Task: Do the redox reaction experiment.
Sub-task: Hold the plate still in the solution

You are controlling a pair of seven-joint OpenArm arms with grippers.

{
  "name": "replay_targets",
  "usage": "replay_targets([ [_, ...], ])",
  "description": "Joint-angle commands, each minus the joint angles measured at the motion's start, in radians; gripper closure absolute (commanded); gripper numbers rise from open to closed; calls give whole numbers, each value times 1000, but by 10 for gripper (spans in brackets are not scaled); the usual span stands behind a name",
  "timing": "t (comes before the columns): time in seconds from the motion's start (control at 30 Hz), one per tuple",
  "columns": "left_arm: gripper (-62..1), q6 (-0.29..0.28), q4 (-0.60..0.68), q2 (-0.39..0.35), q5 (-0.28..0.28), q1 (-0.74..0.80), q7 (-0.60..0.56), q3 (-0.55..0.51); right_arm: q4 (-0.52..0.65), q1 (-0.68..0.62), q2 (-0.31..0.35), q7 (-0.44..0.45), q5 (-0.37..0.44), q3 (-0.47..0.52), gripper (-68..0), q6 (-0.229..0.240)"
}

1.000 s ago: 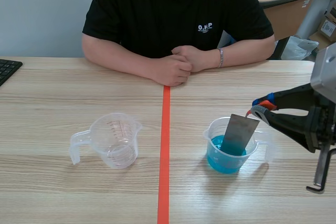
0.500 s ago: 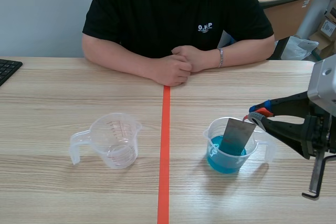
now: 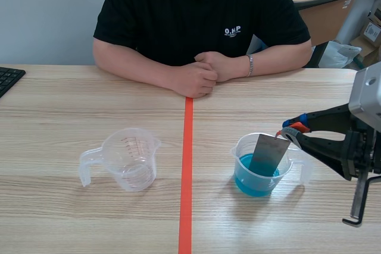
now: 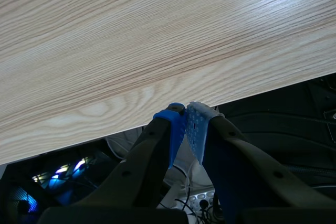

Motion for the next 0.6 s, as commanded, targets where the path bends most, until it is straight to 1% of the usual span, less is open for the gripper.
replay_targets([
  [0.0, -49, 2, 7, 0, 2, -2, -13, -1, 10, 11, 11, 4, 0, 8, -15, 8],
  [0.57, -49, 2, 7, 0, 2, -2, -13, -1, 10, 11, 11, 11, 0, 8, -15, 8],
])
